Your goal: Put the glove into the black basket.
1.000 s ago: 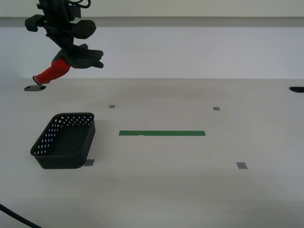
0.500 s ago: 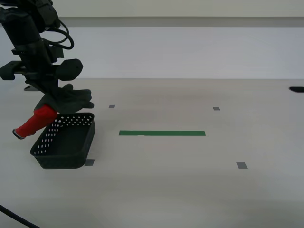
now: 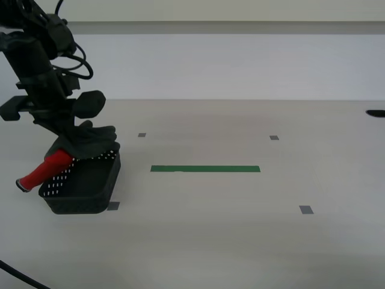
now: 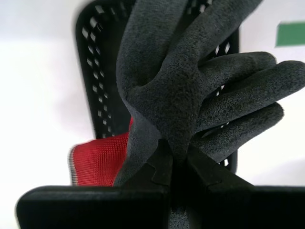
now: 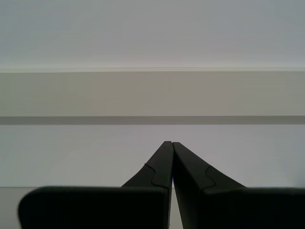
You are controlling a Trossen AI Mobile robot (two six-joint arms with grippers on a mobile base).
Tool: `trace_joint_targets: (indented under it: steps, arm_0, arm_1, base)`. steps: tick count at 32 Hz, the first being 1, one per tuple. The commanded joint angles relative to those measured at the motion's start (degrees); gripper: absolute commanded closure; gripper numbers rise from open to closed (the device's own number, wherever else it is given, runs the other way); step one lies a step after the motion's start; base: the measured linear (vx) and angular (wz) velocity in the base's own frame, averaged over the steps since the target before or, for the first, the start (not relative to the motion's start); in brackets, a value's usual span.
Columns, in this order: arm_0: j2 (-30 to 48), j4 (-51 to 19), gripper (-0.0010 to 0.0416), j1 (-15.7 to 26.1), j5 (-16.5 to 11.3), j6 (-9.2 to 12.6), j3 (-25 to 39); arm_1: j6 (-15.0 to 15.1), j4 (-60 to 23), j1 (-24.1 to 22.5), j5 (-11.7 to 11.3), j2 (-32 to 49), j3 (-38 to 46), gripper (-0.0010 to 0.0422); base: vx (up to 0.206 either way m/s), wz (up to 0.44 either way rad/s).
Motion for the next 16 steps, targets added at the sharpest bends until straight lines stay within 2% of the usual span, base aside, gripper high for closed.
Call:
trace_joint_targets:
  steps: [1,4,13,16]
  arm_0:
    - [0.0,0.2,0.0405,0.0,0.0,0.0,0.0]
    - [0.0,0.1,0.0405,0.0,0.0,0.0,0.0]
    - [0.0,-0.4,0.0405,0.0,0.0,0.0,0.0]
    - [0.0,-0.5,0.0405,0.0,0.0,0.0,0.0]
  arm_1:
    - [-0.4,2.7,-0.2,0.3,6.3,0.1,0.0413]
    - [-0.8,5.9,-0.2,0.3,10.3,0.2,0.0412]
    - [-1.4,6.2,-0.2,0.5,10.3,0.1,0.041]
    - [-2.8,5.9,-0.2,0.5,10.3,0.1,0.0336]
  base:
    - [0.0,0.0]
    - [0.0,0.0]
    - [0.0,0.0]
    - [0.0,0.0]
